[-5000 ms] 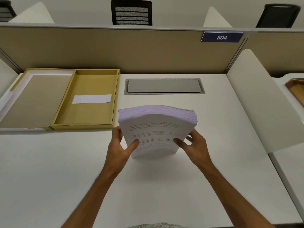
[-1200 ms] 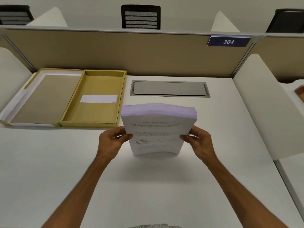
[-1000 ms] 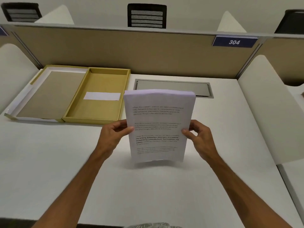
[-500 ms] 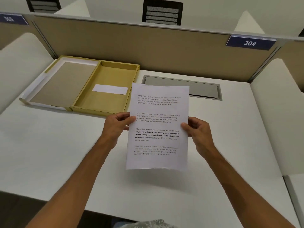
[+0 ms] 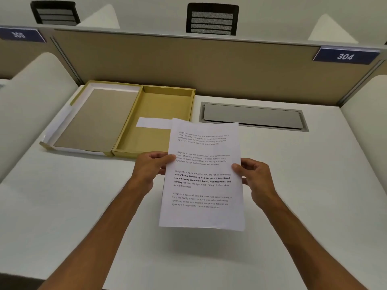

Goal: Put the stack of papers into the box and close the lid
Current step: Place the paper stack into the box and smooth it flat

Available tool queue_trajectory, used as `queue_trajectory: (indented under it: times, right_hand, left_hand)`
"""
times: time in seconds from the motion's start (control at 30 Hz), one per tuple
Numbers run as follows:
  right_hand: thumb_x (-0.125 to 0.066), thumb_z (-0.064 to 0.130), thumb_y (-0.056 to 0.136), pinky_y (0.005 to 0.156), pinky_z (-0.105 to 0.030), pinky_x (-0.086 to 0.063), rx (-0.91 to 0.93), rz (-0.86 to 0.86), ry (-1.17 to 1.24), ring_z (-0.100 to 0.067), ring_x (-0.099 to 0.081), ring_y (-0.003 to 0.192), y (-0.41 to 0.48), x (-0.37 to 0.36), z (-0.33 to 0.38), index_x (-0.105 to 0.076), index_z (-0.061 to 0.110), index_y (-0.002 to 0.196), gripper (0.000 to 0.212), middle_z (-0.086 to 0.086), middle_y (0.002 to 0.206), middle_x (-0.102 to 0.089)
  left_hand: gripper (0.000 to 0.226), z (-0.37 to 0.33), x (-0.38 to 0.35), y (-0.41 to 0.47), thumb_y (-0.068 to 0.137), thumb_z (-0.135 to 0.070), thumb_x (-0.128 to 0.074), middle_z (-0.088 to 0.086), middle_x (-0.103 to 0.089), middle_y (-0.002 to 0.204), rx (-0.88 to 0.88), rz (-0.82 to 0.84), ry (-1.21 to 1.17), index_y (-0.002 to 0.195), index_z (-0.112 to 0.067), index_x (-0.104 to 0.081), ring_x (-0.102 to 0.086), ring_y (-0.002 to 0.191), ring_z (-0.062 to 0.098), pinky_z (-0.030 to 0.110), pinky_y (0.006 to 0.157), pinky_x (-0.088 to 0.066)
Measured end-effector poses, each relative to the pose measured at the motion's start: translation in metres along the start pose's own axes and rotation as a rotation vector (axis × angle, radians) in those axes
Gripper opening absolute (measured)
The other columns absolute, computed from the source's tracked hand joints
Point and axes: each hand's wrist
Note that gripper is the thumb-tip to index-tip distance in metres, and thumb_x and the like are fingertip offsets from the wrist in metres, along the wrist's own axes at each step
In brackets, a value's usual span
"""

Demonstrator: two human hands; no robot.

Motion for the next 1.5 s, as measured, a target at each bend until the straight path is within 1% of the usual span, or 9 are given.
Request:
queue_trajectory:
  times: [0.17,0.3,0.37,0.53,0.63,0.87,1.1,1.23,1.5]
  right_hand:
    - [-0.068,0.005,0.089,0.067,-0.032,-0.059,-0.022,-0.082,0.013,-0.025,-0.076,0.087,0.013,-0.067,0.007,-0.072,0.004,0.112,0.023,-0.008,0.103,-0.078]
    - [-0.067,0.005,0.089,0.063,-0.028,-0.057,-0.027,-0.131,0.010,-0.020,-0.076,0.081,0.033,-0.113,0.023,-0.074,0.007,0.107,0.019,-0.004,0.097,-0.079]
    - [-0.067,0.004,0.089,0.062,-0.028,-0.056,-0.020,-0.147,-0.006,-0.019,-0.076,0.079,0.046,-0.134,0.033,-0.075,0.008,0.104,0.017,-0.004,0.095,-0.079]
    - [-0.067,0.005,0.089,0.062,-0.030,-0.057,-0.010,-0.178,-0.068,-0.023,-0.075,0.080,0.093,-0.171,0.059,-0.075,0.009,0.094,0.011,-0.004,0.096,-0.078]
    - [-0.067,0.007,0.089,0.059,-0.027,-0.056,-0.008,-0.185,-0.125,-0.023,-0.075,0.079,0.132,-0.188,0.071,-0.073,0.001,0.096,0.011,-0.006,0.096,-0.077]
    - [-0.071,0.014,0.089,0.079,-0.044,-0.062,-0.077,-0.177,-0.307,-0.027,-0.074,0.087,0.228,-0.221,0.064,-0.071,0.009,0.094,0.007,-0.009,0.105,-0.075]
    - [-0.073,0.019,0.088,0.069,-0.032,-0.061,-0.137,-0.208,-0.513,-0.024,-0.073,0.084,0.278,-0.241,0.029,-0.068,0.009,0.085,0.011,-0.009,0.107,-0.074]
    - [-0.072,0.017,0.089,0.055,-0.020,-0.053,-0.132,-0.205,-0.581,-0.018,-0.068,0.079,0.287,-0.245,0.017,-0.067,0.009,0.087,0.009,-0.009,0.109,-0.073]
    - [-0.072,0.018,0.089,0.059,-0.022,-0.052,-0.123,-0.205,-0.643,-0.018,-0.066,0.080,0.291,-0.245,0.017,-0.069,0.006,0.096,0.014,-0.010,0.114,-0.072]
  left_hand:
    - [0.023,-0.020,0.055,0.042,0.077,-0.009,-0.081,0.015,-0.078,0.087,0.020,0.046,0.023,0.095,0.003,-0.073,-0.074,0.069,0.024,0.027,0.056,-0.055]
    - [0.012,-0.046,0.088,0.073,0.079,-0.007,-0.080,0.008,-0.078,0.074,0.008,0.082,0.055,0.086,-0.001,-0.073,-0.073,0.061,0.019,0.025,0.053,-0.055]
    - [0.013,-0.060,0.100,0.090,0.079,-0.007,-0.079,0.011,-0.078,0.078,0.003,0.091,0.082,0.089,0.000,-0.074,-0.073,0.060,0.018,0.024,0.052,-0.055]
    - [0.022,-0.094,0.117,0.142,0.081,-0.009,-0.078,0.016,-0.077,0.091,-0.019,0.100,0.132,0.098,0.003,-0.072,-0.076,0.074,0.025,0.027,0.059,-0.060]
    - [0.024,-0.108,0.122,0.176,0.083,-0.011,-0.077,0.011,-0.077,0.094,-0.025,0.076,0.154,0.102,0.001,-0.070,-0.076,0.080,0.023,0.027,0.061,-0.059]
    - [0.022,-0.106,0.130,0.268,0.088,-0.020,-0.073,0.008,-0.076,0.102,-0.047,0.053,0.390,0.101,-0.003,-0.069,-0.075,0.083,0.019,0.032,0.073,-0.061]
    - [0.026,-0.080,0.129,0.330,0.086,-0.023,-0.075,0.010,-0.075,0.107,0.044,0.032,0.536,0.101,-0.003,-0.066,-0.074,0.091,0.024,0.040,0.083,-0.061]
    - [0.023,-0.070,0.125,0.341,0.087,-0.021,-0.074,0.011,-0.074,0.108,0.034,0.041,0.649,0.097,-0.002,-0.067,-0.074,0.092,0.026,0.036,0.079,-0.060]
    - [0.026,-0.071,0.116,0.343,0.087,-0.023,-0.075,0.013,-0.073,0.114,0.015,0.025,0.797,0.100,-0.003,-0.065,-0.075,0.092,0.029,0.039,0.079,-0.062]
Point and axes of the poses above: each hand's wrist, its own y-axis towards the middle knuckle, its own x-axis out of the back of the hand, z = x × y
